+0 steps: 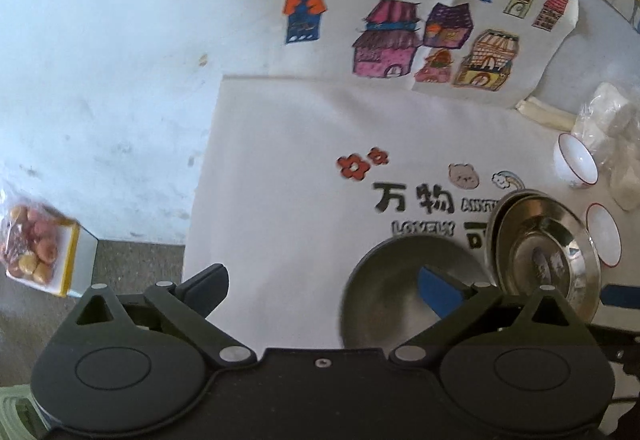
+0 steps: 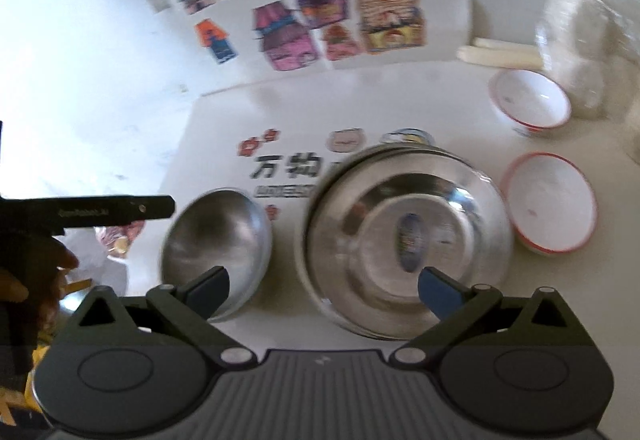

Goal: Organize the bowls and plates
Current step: 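Close both grippers on the rim of the deep steel bowl, then lift the deep steel bowl with both grippers and carry it past the plates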

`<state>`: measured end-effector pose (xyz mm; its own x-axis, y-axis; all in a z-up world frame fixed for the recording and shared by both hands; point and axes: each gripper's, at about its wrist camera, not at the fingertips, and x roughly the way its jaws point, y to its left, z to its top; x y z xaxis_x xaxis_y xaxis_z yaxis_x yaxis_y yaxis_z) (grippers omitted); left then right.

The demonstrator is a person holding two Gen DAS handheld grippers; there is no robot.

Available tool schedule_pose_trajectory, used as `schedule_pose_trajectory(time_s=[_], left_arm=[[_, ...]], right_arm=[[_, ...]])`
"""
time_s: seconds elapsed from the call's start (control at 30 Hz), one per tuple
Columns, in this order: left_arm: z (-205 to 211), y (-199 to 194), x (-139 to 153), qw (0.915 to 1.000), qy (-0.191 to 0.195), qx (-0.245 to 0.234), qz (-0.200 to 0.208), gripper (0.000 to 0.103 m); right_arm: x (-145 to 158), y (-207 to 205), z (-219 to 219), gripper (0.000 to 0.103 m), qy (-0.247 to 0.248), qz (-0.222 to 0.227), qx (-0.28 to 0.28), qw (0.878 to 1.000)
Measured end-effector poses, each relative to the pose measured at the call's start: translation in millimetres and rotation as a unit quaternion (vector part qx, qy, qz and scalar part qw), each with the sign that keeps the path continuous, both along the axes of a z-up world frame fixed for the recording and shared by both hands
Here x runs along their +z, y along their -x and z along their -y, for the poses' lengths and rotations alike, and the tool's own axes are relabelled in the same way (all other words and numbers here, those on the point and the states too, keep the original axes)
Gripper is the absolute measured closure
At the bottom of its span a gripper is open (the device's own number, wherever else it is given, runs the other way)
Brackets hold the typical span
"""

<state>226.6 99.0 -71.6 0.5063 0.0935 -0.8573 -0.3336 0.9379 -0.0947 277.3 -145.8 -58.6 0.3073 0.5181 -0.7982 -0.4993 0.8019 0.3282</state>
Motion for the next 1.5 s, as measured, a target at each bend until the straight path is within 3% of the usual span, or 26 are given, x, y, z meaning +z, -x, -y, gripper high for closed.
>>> schedule_pose_trajectory(time_s=[0.2,0.37,0.5,0.67,0.93,1.07,1.17,1.27,1.37,1.4,1.5], left_arm=[[-4,14,-11,0.9994,0.032,-0.003,-0.008,0.001],[1,13,-25,0.9987,0.042,-0.012,-0.027,0.001],[3,9,-32,0.9982,0.041,-0.023,-0.039,0.001],[1,4,-37,0.9975,0.042,-0.033,-0.047,0.001],[-4,-1,-41,0.9964,0.045,-0.045,-0.055,0.001],[-3,-3,-43,0.9959,0.050,-0.050,-0.057,0.003],[-3,-4,-43,0.9954,0.059,-0.050,-0.056,0.009],[-3,-5,-43,0.9950,0.065,-0.051,-0.056,0.024],[-3,-6,-44,0.9939,0.077,-0.053,-0.057,0.042],[-2,-7,-44,0.9936,0.081,-0.054,-0.057,0.052],[-1,-7,-43,0.9924,0.092,-0.059,-0.056,0.071]], right_arm=[[6,-5,-28,0.004,0.015,0.008,0.034,0.999],[0,-4,-53,0.020,0.037,0.005,0.072,0.997],[-7,-3,-66,0.027,0.050,-0.009,0.087,0.995],[-15,-7,-74,0.035,0.058,-0.029,0.081,0.995],[-20,-8,-76,0.036,0.060,-0.047,0.070,0.995],[-26,-8,-77,0.048,0.057,-0.060,0.067,0.994],[-30,-9,-79,0.060,0.058,-0.062,0.064,0.994],[-33,-8,-83,0.066,0.059,-0.061,0.068,0.994],[-36,-8,-85,0.077,0.060,-0.062,0.069,0.994],[-37,-9,-84,0.080,0.059,-0.063,0.068,0.994],[-37,-8,-82,0.081,0.056,-0.062,0.069,0.994]])
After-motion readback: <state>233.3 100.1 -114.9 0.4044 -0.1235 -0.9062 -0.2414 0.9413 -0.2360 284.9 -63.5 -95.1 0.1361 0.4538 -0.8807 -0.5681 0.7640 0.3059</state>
